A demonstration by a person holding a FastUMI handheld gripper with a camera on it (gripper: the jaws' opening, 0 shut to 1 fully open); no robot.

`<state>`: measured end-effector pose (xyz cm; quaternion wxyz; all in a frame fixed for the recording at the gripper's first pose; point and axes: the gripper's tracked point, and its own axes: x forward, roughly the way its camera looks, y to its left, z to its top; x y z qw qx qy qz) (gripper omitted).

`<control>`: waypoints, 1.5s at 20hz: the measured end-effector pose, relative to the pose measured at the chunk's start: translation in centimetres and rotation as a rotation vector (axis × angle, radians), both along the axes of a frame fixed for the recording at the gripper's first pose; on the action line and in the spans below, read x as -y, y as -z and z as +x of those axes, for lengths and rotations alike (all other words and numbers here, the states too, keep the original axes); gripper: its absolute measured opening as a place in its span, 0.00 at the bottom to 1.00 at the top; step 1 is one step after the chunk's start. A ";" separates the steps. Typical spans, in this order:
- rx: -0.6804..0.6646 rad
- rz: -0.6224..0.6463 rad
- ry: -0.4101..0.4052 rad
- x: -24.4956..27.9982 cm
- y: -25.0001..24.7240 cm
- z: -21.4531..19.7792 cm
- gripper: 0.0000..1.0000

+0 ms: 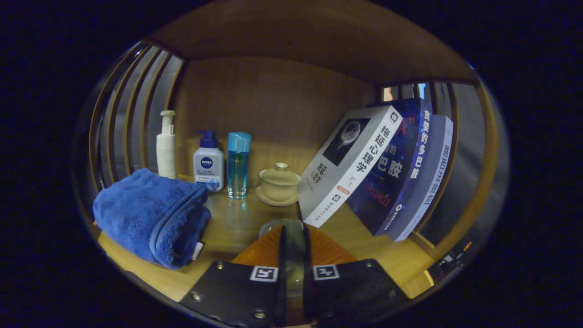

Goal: Pull open the drawer, take out the items inside it, and place them on the countertop above the cabinet.

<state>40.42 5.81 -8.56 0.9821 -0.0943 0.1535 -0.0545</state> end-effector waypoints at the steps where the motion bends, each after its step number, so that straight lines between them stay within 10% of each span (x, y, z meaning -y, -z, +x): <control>1: -0.029 0.017 0.006 0.1 0.8 -0.2 0.41; 3: -0.035 0.076 0.031 0.8 0.2 -1.6 0.96; 4: -0.010 0.110 0.058 1.3 -0.5 -2.0 0.99; 18: 0.109 0.119 -0.025 1.2 -12.3 -12.2 0.98; 30: 0.331 0.079 -0.182 -2.5 -20.8 -29.7 0.98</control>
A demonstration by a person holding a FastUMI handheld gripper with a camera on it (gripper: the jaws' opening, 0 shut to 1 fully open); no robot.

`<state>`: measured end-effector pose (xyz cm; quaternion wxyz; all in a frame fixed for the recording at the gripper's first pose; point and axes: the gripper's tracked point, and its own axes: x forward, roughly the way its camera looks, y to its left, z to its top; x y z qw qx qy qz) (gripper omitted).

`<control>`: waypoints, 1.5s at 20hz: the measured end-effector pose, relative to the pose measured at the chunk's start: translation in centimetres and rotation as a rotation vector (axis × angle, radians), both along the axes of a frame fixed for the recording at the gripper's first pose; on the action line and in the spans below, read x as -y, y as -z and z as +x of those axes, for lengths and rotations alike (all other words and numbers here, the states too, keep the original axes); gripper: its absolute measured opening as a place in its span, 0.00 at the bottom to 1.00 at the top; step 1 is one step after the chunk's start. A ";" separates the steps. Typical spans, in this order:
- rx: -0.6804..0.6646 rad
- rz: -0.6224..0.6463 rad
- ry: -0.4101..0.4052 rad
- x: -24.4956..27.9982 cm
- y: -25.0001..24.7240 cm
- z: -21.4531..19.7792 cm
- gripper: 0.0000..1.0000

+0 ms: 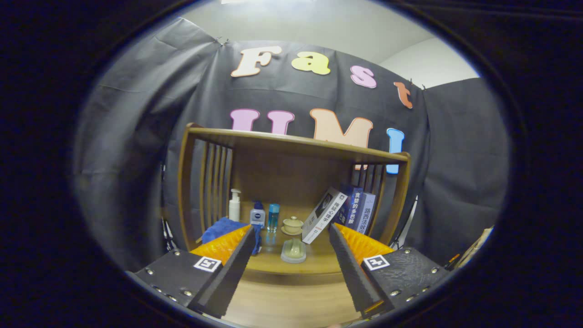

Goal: Pull open the drawer, take out the items inside it, and place them on the countertop above the cabinet.

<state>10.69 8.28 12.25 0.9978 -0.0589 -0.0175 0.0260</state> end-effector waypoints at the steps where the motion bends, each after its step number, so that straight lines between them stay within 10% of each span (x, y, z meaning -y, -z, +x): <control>1: 0.015 0.014 -0.012 0.1 -0.4 -1.5 0.98; 12: 0.032 0.142 -0.013 6.2 6.7 -13.0 0.98; 30: -0.056 0.112 -0.033 3.4 24.4 -10.1 1.00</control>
